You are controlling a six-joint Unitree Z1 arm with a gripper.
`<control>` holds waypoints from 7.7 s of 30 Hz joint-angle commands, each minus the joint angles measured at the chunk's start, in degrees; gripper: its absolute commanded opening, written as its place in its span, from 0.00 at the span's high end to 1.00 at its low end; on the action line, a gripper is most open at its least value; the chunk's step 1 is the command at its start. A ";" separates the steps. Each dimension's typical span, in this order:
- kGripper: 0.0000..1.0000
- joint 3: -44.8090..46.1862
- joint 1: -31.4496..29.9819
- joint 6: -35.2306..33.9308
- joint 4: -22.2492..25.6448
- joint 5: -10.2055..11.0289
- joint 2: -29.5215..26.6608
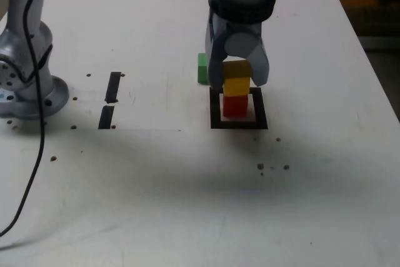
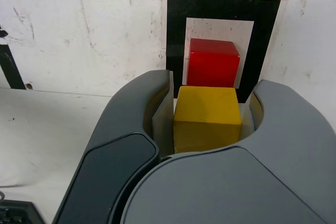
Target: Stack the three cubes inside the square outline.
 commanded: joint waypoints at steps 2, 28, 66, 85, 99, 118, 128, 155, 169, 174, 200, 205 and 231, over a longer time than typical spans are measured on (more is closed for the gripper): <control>0.79 0.34 -0.09 -0.10 -0.59 -0.19 0.37; 0.77 1.27 0.17 -0.10 -1.90 -0.08 1.49; 0.24 3.02 1.31 2.02 -3.53 0.81 1.02; 0.10 3.01 1.73 1.11 -0.53 5.75 -6.14; 0.00 14.27 6.88 2.50 -2.29 8.44 -14.79; 0.01 16.94 16.22 15.71 -6.06 6.47 -8.55; 0.03 16.76 18.71 20.09 -9.63 4.31 -4.10; 0.59 16.15 20.91 22.52 -13.33 0.14 1.12; 0.89 17.29 20.91 22.67 -14.49 0.20 -0.60; 0.92 16.64 20.83 21.64 -11.94 0.58 -3.56; 0.93 -7.60 10.24 10.67 14.11 3.28 -11.05; 0.93 -10.35 6.61 7.59 14.41 2.46 -7.40; 0.90 -8.25 1.38 2.71 10.12 -1.48 -3.50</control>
